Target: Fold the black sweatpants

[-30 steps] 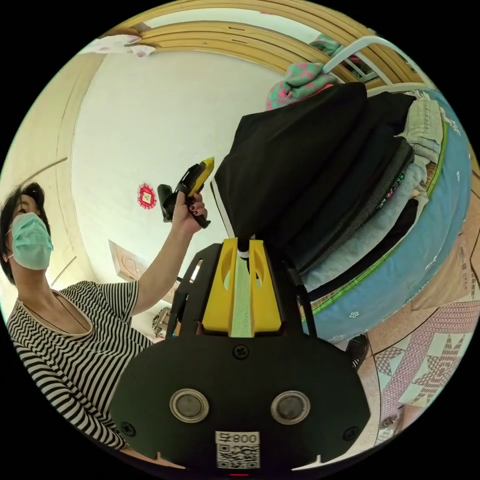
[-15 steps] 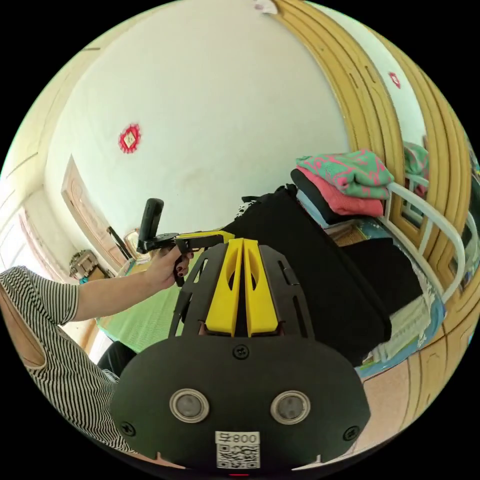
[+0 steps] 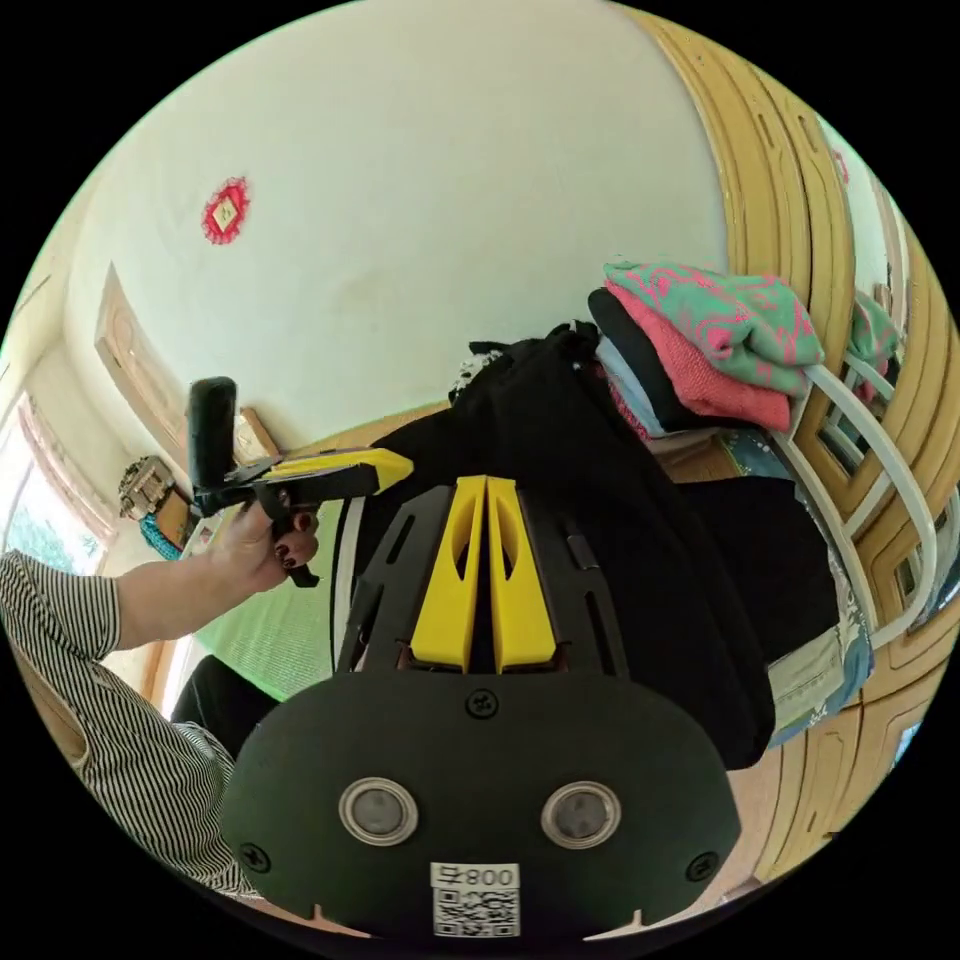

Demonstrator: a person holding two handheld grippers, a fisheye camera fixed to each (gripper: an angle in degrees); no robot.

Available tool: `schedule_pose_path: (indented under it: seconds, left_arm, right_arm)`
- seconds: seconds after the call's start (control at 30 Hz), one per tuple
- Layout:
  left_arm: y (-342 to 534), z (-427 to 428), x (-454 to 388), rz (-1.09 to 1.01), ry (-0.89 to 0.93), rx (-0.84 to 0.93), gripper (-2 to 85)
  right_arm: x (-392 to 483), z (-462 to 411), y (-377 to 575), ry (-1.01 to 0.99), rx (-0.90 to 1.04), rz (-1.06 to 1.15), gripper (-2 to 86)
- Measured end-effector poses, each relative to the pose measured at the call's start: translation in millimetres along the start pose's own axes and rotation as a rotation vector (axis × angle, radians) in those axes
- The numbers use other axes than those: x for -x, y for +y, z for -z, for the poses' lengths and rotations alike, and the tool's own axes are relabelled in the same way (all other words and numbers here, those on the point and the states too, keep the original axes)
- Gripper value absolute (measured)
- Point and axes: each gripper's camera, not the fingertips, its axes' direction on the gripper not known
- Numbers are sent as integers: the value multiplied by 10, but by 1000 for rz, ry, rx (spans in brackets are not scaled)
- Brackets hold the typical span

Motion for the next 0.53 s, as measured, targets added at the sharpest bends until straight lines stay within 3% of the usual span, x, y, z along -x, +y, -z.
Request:
schedule_pose_path:
  seconds: [0.07, 0.17, 0.3, 0.53]
  left_arm:
    - [134, 237, 88, 13, 84, -77, 4]
    - [420, 508, 205, 29, 61, -98, 3]
    - [831, 660, 373, 86, -33, 24, 2]
    - [1411, 899, 674, 262, -98, 172, 1]
  right_arm:
    - [-234, 457, 185, 58, -159, -76, 8]
    - [-898, 946, 620, 152, -332, -291, 20]
    - [-1921, 787, 1160, 62, -191, -654, 74]
    - [-2533, 267, 1447, 131, 8, -882, 89]
